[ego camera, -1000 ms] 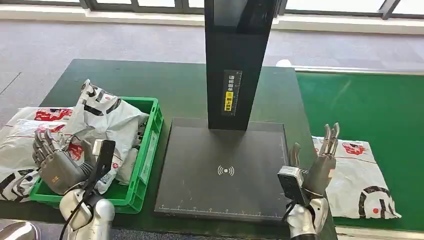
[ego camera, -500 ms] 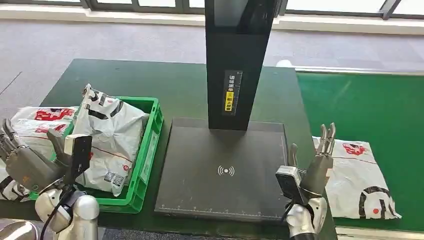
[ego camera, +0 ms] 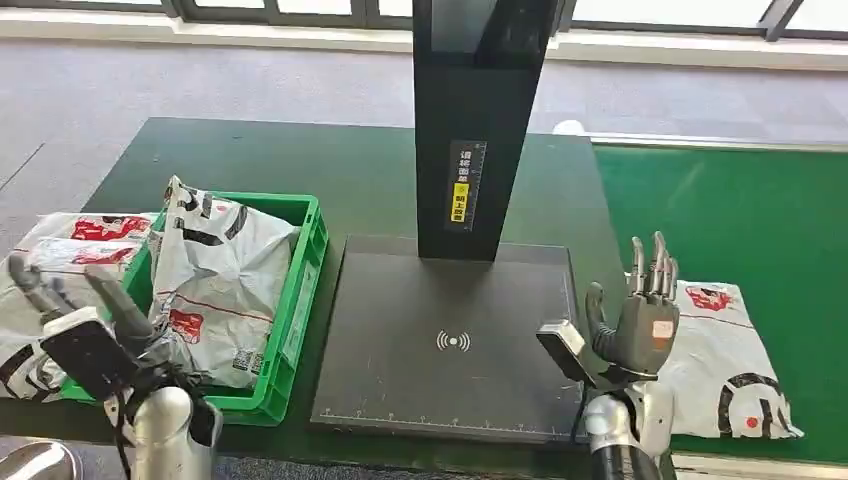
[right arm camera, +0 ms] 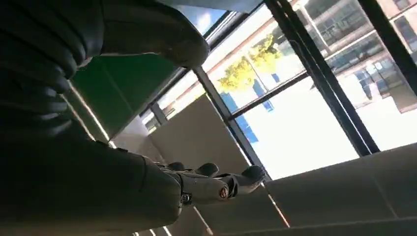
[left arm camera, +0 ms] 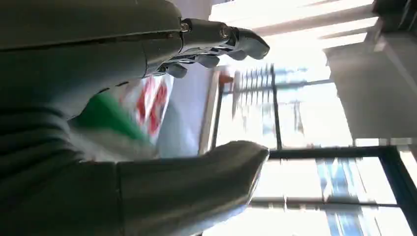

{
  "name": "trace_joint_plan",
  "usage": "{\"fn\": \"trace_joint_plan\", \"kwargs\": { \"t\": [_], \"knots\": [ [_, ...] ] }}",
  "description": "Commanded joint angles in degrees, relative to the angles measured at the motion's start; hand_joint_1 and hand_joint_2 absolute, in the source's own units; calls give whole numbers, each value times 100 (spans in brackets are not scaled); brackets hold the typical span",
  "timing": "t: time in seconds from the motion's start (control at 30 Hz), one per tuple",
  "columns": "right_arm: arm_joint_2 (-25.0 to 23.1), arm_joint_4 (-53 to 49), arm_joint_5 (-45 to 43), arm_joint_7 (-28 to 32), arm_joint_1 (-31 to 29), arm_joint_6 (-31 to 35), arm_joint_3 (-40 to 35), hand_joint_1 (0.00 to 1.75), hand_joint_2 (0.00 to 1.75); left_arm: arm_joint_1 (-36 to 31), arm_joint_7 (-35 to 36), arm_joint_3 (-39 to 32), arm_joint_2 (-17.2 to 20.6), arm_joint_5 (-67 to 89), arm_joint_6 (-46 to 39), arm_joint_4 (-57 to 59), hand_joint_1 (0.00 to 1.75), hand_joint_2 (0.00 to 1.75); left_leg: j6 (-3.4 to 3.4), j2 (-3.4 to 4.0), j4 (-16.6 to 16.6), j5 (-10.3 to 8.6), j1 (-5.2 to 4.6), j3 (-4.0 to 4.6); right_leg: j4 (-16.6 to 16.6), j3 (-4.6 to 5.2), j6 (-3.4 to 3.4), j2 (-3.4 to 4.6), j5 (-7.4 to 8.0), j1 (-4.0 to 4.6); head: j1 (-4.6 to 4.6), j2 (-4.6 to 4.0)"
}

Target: Moved the parcel from conveyor to table for the left to box.

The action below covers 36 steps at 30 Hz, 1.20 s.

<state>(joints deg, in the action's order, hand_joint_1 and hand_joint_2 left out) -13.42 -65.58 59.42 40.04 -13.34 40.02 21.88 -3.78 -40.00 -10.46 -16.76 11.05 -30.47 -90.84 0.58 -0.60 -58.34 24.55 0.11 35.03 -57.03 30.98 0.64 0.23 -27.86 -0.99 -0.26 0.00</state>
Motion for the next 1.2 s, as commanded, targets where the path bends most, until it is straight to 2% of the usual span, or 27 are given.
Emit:
{"fn": "trace_joint_plan", "kwargs": {
  "t": [0.03, 0.3, 0.77, 0.8, 0.83, 0.87, 0.9, 0.93, 0.97, 1.03, 1.07, 1.1, 1.2],
  "knots": [
    [-264, 1009, 1831, -220, -1210, -2, 3677, 0, 175, 438, 0, 1074, -122, -1260, 2231, 133, 0, 175, -4, -1, 26, 0, -7, -26, 31, -32, -2, -10, 1, -4, 0, -2],
    [-43, 1293, 2275, -338, -1496, -2, 4305, 0, 175, 394, 0, 947, -239, -1508, 3346, 232, 0, 175, 1, 7, 23, 6, -8, -30, 27, -29, -4, 6, 2, -3, 0, 0],
    [-43, 1293, 2275, -338, -1496, -2, 4305, 0, 175, 394, 0, 947, -239, -1508, 3346, 232, 0, 175, -2, 5, 8, 5, -8, -10, 9, -8, -1, 6, -2, -4, 0, 0],
    [131, 1753, 2163, -253, -1538, -2, 4580, 0, 175, 366, 0, 822, -296, -1450, 3618, 270, 0, 175, -2, 10, 13, 6, -7, -17, 16, -15, -3, 8, -1, -3, 0, -2],
    [131, 1753, 2163, -253, -1538, -2, 4580, 0, 175, 366, 0, 822, -296, -1450, 3618, 270, 0, 175, -1, 11, 16, 6, -7, -21, 21, -19, -4, 9, -1, -2, 0, 0],
    [284, 2219, 2304, -545, -1817, -2, 4535, 0, 175, 347, 0, 834, -301, -1438, 3563, 286, 0, 175, -1, 8, 14, 6, -9, -19, 17, -17, -3, 7, -2, -4, 0, -2],
    [297, 2334, 2091, -364, -1741, -2, 4596, 0, 175, 359, 0, 822, -312, -1422, 3592, 278, 0, 175, -2, 0, 22, 4, -6, -26, 29, -30, -4, -2, -1, -2, 0, 0],
    [532, 3168, 1722, -206, -1859, -2, 4674, 0, 175, 358, 0, 806, -319, -1451, 3673, 290, 0, 175, -2, 16, 11, 7, -5, -17, 17, -14, -2, 16, 2, -1, 0, 0],
    [532, 3168, 1722, -206, -1859, -2, 4674, 0, 175, 358, 0, 806, -319, -1451, 3673, 290, 0, 175, -3, 13, 18, 6, -6, -22, 25, -24, -3, 12, 2, -1, 0, 0],
    [912, 4092, 1480, -231, -1960, -2, 4565, 0, 175, 346, 0, 775, -324, -1440, 3703, 290, 0, 175, -3, 18, 23, 4, -6, -26, 30, -24, -3, 15, 5, -2, 0, -2],
    [912, 4092, 1480, -231, -1960, -2, 4565, 0, 175, 346, 0, 775, -324, -1440, 3703, 290, 0, 175, -2, 12, 12, 7, -3, -20, 21, -21, -2, 11, 1, 1, 0, 0],
    [1083, 4511, 1292, -253, -1995, -2, 4452, 0, 175, 337, 0, 759, -324, -1436, 3726, 297, 0, 175, -3, 15, 20, 5, -3, -26, 30, -27, -3, 12, 4, 1, 0, 0],
    [1246, 4803, 1299, -804, -1955, -114, 4255, 0, 175, 332, 0, 739, -324, -1420, 3810, 317, 0, 175, -2, 13, 12, 6, -9, -17, 16, -15, -2, 13, 1, -4, 0, -2]
  ]
}}
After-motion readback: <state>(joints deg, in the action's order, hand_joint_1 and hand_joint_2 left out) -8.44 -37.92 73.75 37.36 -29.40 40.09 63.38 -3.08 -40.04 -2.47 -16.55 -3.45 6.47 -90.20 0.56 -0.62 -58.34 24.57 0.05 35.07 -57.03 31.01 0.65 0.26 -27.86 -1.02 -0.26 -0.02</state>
